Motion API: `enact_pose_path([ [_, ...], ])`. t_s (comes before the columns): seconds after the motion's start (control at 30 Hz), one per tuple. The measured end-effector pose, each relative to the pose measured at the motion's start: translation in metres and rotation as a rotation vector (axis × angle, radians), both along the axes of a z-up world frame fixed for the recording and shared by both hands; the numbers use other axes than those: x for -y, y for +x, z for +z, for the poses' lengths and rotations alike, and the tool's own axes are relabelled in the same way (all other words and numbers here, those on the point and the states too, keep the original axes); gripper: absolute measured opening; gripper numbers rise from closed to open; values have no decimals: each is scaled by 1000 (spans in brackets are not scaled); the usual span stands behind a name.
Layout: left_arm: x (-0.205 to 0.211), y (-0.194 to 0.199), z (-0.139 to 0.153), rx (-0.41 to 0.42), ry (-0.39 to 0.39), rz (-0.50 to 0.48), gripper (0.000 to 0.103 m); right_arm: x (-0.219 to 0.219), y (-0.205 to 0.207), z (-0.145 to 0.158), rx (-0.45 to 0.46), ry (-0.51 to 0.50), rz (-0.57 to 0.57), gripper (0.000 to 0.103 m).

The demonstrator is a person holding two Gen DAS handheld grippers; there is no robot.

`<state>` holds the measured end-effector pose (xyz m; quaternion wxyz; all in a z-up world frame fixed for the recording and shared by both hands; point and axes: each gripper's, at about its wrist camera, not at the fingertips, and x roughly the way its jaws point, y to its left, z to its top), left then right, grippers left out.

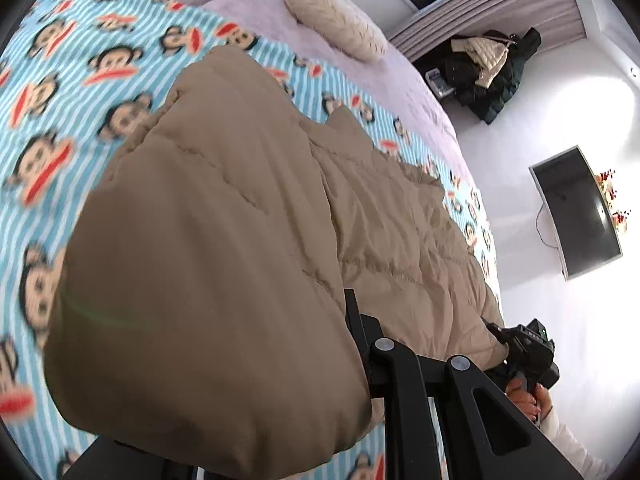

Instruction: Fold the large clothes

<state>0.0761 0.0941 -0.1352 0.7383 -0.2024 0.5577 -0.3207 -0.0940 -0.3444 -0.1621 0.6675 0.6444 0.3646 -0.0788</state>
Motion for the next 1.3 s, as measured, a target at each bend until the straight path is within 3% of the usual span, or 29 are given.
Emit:
enact_pose_path([
  [0.17, -24, -52, -6, -58, 23, 13, 20, -10, -31, 0, -40, 8, 56, 24],
  [0.33, -33, -101, -27, -88, 96, 34, 20, -7, -54, -18, -74, 32, 79, 27],
  [0.4, -36, -112, -41, -104, 141, 63, 21, -5, -54, -26, -97, 41, 84, 35],
  [0.47, -38, -119, -46, -113, 176, 98, 28, -6, -57, -29, -142, 42, 90, 53],
  [0.5, -41, -123, -45, -114, 198, 119, 33, -6, -59, -30, -162, 40, 98, 57],
  [0.6, -49, -133, -31, -102, 257, 156, 34, -5, -61, -20, -204, 15, 147, 63],
  [0.77, -68, -150, 4, -59, 351, 194, 34, -5, -66, 11, -250, -99, 245, 63],
  [0.87, -81, -158, 22, -15, 407, 234, 34, -7, -70, 26, -252, -120, 263, 61],
  [0.97, -89, -156, 32, 7, 415, 255, 34, -12, -79, 35, -243, -125, 289, 57],
  [1.1, -81, -148, 33, -7, 444, 228, 34, -33, -80, 43, -228, -152, 340, 57],
  [1.3, -54, -138, 35, 0, 484, 153, 35, -73, -54, 66, -212, -292, 450, 58],
])
